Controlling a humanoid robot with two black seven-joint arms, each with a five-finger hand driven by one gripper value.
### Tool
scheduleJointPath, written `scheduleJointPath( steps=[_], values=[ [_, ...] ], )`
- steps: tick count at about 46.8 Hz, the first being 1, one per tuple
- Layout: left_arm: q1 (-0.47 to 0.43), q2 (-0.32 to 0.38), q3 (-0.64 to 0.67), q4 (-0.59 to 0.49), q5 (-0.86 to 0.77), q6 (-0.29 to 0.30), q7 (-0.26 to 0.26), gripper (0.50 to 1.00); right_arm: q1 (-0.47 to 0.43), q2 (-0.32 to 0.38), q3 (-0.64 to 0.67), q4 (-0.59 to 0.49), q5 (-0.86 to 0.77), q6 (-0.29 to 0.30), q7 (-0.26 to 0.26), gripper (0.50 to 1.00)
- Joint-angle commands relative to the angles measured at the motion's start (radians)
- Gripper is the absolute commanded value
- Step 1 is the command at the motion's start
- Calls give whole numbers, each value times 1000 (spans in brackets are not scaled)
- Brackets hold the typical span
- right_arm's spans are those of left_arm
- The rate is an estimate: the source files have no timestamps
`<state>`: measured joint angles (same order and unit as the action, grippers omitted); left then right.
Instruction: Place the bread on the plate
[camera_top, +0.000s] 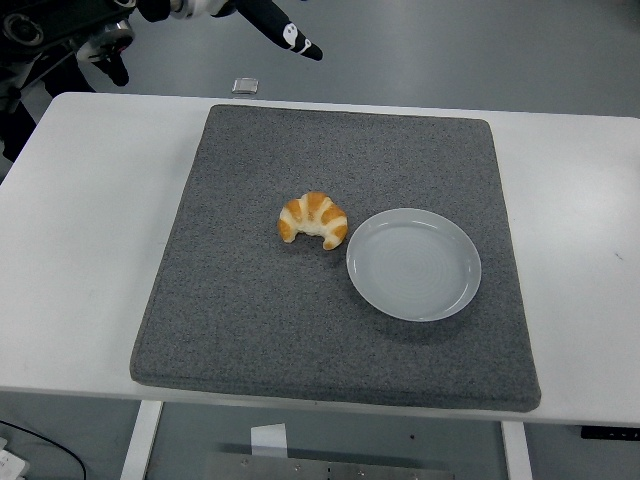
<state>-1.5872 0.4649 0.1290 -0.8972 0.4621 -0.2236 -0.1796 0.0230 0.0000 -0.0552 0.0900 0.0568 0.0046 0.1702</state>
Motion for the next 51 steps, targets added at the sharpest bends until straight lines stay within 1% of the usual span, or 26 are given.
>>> scheduleJointPath(
  steps=[1, 6, 12, 17, 21, 29, 34, 39, 45, 51],
  values=[
    [-5, 30, 4, -72, 59, 1, 0, 994, 0, 0, 0, 1, 0, 0, 0, 932],
    [-8, 60, 6, -150, 135, 1, 0, 990, 0, 0, 0, -1, 0, 0, 0, 932],
    [-19, 107, 20, -216, 165, -3, 0, 988, 0, 0, 0, 1, 0, 0, 0, 932],
    [-31, 130, 61, -246, 243, -16, -3, 984, 0, 0, 0, 1, 0, 0, 0, 932],
    [-30, 143, 69, -253, 302, -17, -18, 981, 0, 0, 0, 1, 0, 0, 0, 932],
    [-28, 141, 119, -278, 362, -14, -35, 973, 0, 0, 0, 1, 0, 0, 0, 932],
    [-17, 127, 121, -282, 369, 4, -34, 958, 0, 0, 0, -1, 0, 0, 0, 932],
    [-16, 104, 127, -282, 406, 38, -32, 958, 0, 0, 0, 1, 0, 0, 0, 932],
    [-13, 90, 161, -275, 431, 55, -32, 958, 0, 0, 0, 1, 0, 0, 0, 932],
    [24, 61, 178, -273, 440, 76, -32, 958, 0, 0, 0, 1, 0, 0, 0, 932]
  ],
)
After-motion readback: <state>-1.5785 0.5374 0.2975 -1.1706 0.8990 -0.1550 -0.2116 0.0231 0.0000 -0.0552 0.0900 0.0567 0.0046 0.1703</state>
